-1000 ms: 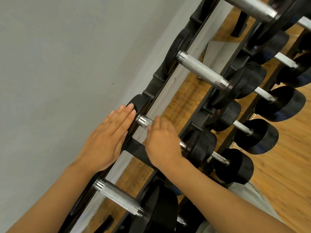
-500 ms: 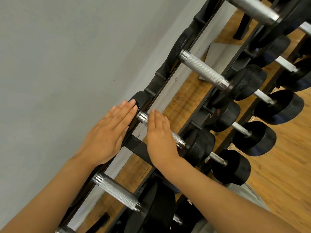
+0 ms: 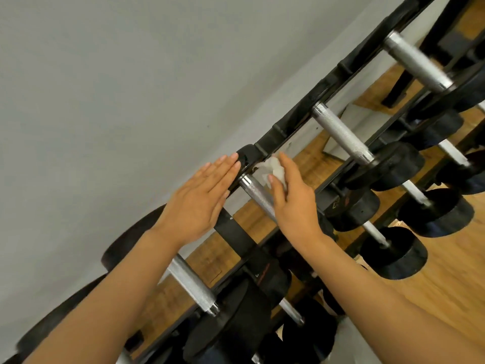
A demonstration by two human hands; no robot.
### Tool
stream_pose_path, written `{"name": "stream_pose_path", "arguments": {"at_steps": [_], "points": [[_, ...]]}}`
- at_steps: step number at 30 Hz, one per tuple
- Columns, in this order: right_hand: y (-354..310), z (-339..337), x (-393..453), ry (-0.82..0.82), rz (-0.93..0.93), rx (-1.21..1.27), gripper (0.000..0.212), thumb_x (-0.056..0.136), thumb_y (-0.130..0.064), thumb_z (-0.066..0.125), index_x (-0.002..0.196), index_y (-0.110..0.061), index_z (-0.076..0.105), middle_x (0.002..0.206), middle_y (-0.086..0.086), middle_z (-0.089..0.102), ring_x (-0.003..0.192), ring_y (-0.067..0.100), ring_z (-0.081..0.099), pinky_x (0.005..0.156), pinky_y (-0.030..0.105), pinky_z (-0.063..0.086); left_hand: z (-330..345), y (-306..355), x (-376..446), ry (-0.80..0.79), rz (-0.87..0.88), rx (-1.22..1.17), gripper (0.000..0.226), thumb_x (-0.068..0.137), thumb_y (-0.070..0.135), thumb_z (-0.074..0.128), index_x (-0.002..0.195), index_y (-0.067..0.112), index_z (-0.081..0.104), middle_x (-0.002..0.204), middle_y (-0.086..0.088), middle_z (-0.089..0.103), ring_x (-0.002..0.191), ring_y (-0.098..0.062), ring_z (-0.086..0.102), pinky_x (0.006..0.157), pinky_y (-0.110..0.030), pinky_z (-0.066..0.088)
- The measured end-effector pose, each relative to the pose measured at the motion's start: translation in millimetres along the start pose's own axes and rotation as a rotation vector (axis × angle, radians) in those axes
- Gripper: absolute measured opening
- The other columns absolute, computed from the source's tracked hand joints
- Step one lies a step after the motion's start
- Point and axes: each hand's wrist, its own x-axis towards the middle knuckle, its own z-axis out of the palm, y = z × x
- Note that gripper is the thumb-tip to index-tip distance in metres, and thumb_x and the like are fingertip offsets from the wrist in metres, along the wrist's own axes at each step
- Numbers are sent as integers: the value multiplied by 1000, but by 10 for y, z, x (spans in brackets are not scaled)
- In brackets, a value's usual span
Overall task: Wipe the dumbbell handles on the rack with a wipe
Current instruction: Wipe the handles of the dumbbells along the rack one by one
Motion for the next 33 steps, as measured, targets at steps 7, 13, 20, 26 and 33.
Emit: {"name": "stream_pose_path", "arguments": {"at_steps": [7, 13, 20, 26, 33], "points": [[-61, 262, 338, -195, -306, -136, 43, 102, -11, 45, 145, -9, 43, 155, 7, 35, 145, 16, 27, 118, 27, 27, 30, 342, -194, 51, -256, 86, 53, 103, 29, 31, 148, 3, 39, 156, -12, 34, 143, -23, 36, 119, -39, 26], [31, 438, 336, -155, -711, -721, 47, 101, -18, 38, 144, 0, 39, 152, 16, 38, 144, 34, 28, 120, 43, 16, -56, 366, -542, 33, -444, 233, 54, 101, 31, 31, 141, 0, 49, 148, -16, 47, 136, -28, 47, 116, -45, 27], [84, 337, 444, -366, -1231, -1016, 61, 82, 5, 38, 143, 1, 43, 152, 16, 38, 142, 36, 31, 120, 45, 8, -67, 371, -811, 124, -565, 325, 53, 102, 30, 31, 138, -2, 52, 147, -17, 48, 135, -30, 48, 115, -50, 29], [-57, 184, 670, -593, -1394, -1131, 59, 84, -7, 48, 143, -11, 47, 152, 7, 39, 143, 26, 31, 122, 40, 7, -62, 386, -821, 151, -569, 324, 50, 101, 30, 33, 128, 0, 63, 142, -17, 54, 132, -30, 51, 115, -47, 29], [285, -238, 775, -521, -844, -692, 56, 102, -25, 31, 155, -18, 15, 163, -2, 11, 149, 14, 13, 110, 41, 41, -96, 385, -1075, 220, -526, 322, 49, 102, 32, 35, 138, 8, 56, 148, -13, 48, 139, -28, 42, 119, -44, 22]]}}
